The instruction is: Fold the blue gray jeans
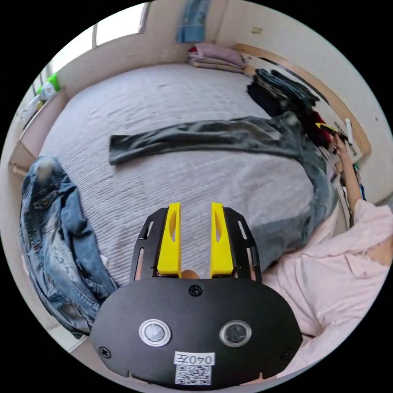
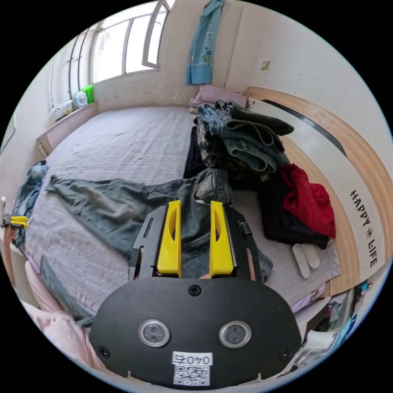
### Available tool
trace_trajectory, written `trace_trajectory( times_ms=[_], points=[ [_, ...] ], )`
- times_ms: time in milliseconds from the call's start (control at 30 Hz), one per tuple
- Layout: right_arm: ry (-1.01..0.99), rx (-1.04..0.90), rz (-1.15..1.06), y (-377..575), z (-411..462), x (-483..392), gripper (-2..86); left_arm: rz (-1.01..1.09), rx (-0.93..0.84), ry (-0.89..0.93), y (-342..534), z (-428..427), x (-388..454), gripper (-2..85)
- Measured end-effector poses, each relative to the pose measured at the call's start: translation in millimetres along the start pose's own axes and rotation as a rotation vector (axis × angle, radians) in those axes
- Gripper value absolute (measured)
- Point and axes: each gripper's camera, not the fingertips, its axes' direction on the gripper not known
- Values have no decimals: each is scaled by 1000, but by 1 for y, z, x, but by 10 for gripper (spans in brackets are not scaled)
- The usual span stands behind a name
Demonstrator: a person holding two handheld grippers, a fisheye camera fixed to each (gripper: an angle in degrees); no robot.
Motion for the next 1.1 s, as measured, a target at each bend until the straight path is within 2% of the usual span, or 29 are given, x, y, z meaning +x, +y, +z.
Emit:
trace_trajectory(
  times_ms=[133, 267, 400, 467, 533, 600, 700, 767, 833, 900, 967, 1100],
  points=[
    [-124, 10, -3, 75, -39, -12, 102, 114, -99, 68, 48, 37, 87, 74],
    [-67, -11, 0, 132, -56, -22, 83, 117, -200, 59, 68, 80, 128, 78],
    [59, -12, 17, 161, -68, -14, 58, 216, -184, -121, 76, 76, 165, 3],
    [63, -11, 41, 170, -71, -2, 46, 300, -196, -220, 78, 73, 180, -4],
    [41, -10, 73, 172, -74, 10, 43, 262, -124, -197, 72, 40, 169, -7],
    [19, 10, 97, 172, -81, 21, 41, 86, 70, -38, 68, -43, 112, -8],
    [16, 64, 117, 175, -95, 34, 36, -153, 267, -31, 93, -147, 16, -9],
    [36, 84, 127, 180, -97, 43, 33, -322, 323, -29, 120, -188, -49, -10],
    [31, 69, 134, 185, -89, 49, 36, -502, 285, 37, 146, -196, -117, -10],
    [4, 31, 145, 190, -73, 55, 46, -789, 164, 162, 189, -165, -196, -12],
    [-47, -44, 156, 195, -47, 63, 67, -914, 139, 154, 219, -149, -215, -12],
    [-87, -147, 175, 202, -12, 79, 85, -902, 314, 207, 264, -140, -191, -7]
  ],
)
